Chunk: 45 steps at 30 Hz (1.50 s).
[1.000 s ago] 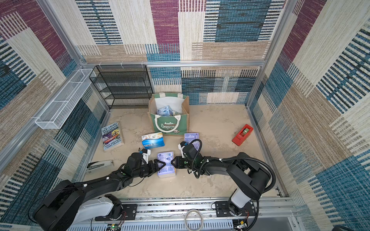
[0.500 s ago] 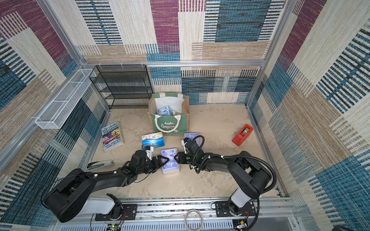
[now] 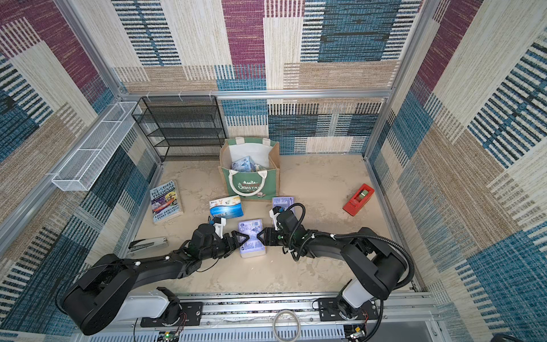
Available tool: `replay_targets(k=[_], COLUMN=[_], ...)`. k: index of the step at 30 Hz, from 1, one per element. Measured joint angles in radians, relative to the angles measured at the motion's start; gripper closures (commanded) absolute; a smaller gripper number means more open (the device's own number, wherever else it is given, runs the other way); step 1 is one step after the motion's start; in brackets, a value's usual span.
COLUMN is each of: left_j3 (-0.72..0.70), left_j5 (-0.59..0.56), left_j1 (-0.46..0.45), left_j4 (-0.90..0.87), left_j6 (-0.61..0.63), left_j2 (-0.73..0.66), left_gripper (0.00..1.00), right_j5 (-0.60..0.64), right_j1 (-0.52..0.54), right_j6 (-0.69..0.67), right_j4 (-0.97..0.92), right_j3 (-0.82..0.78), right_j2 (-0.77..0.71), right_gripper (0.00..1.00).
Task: Put tissues into the canvas bag
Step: Pick up the pack of facial tissues from the center of the board.
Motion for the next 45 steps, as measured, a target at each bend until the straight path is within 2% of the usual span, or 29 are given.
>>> replay_targets(k=[10, 16, 28, 37, 45], left_j3=[0.008, 0.022, 0.026, 0.005, -0.009], left_j5=[-0.005, -0.001, 0.097, 0.127, 0.134], left_j1=[0.015, 0.016, 0.016, 0.016, 0.017], left_j4=[-0.119, -0.124, 0.053, 0.195, 0.336], left_j6=[0.048, 0.058, 0.047, -0.002, -0.056], left_j2=[-0.037, -0.019, 0.107, 0.174, 0.246], left_gripper=[0.14, 0.14, 0.21, 0.27, 0.38], right_j5=[-0.006, -0.002, 0.000, 0.000, -0.012], right_j1=[0.000, 0.000, -0.002, -0.003, -0.005], right_j6=[0.002, 0.007, 0.035, 0.047, 0.056], right_j4=[-0.007, -0.004, 0.053, 0.084, 0.118], right_j3=[0.022, 0.020, -0.030, -0.047, -0.053], right_j2=[0.040, 0.050, 0.042, 0.042, 0.054], right_gripper=[0.46, 0.48, 0.48, 0.48, 0.48])
